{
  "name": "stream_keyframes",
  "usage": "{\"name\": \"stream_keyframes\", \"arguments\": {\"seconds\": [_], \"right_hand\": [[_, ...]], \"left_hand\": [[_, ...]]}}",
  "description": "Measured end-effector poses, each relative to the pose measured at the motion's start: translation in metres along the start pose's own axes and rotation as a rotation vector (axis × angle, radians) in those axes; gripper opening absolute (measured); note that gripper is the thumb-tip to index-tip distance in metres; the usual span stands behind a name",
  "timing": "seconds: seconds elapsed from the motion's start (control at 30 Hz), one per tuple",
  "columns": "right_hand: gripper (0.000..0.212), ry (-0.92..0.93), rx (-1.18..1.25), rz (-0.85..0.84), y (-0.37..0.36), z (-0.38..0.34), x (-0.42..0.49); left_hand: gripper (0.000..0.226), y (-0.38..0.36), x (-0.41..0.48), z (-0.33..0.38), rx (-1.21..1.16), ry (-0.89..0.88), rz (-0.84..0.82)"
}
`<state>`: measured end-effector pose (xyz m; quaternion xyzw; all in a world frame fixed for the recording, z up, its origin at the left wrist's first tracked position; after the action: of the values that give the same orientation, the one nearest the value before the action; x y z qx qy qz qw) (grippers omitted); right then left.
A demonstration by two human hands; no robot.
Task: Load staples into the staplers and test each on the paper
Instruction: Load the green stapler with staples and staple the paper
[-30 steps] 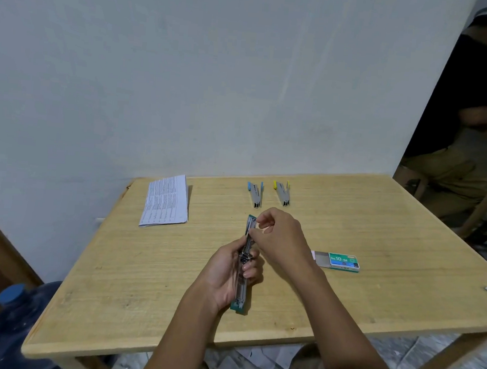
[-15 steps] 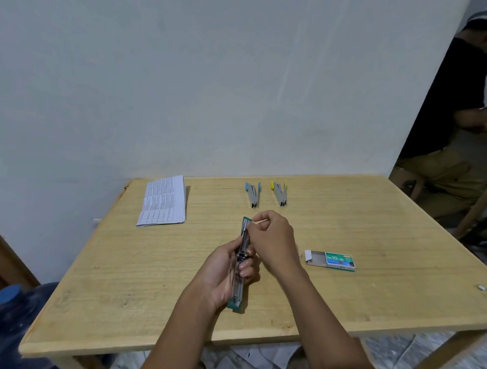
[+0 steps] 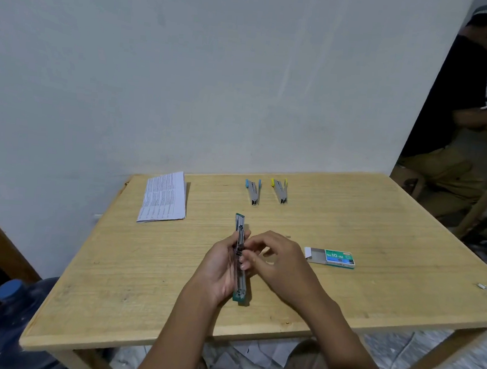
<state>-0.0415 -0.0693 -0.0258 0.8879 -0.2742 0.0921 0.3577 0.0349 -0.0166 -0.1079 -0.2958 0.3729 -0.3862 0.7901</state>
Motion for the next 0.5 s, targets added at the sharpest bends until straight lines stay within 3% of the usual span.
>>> {"name": "stream_keyframes", "arguments": {"seconds": [0.1,0.3,0.5], "right_hand": [[0.017,-0.013,0.067,0.080,0.001,0.002,0.005],[0.008,0.039,0.046,0.222,0.005,0.005,0.020],[0.006,-0.029,0.071,0.181,-0.005,0.015,0.032]], "left_hand": [[0.044,-0.003,-0.001,-0.002,0.025,0.007,-0.041],[0.039,-0.007,-0.003,-0.001,0.112,0.002,-0.079],[0.046,-0.009,-0.001,-0.002,0.079,0.023,-0.089]]}}
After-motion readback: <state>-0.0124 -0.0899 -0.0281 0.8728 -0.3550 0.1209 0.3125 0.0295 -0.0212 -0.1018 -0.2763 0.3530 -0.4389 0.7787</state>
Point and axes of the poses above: each hand's wrist, its own x-axis towards the middle knuckle, its own y-axis out of the back of the hand, z = x × y, the point moved 9 cm from there along x, towards the middle knuckle, and after that the axes turned 2 degrees about x, right-handed, at the moved point
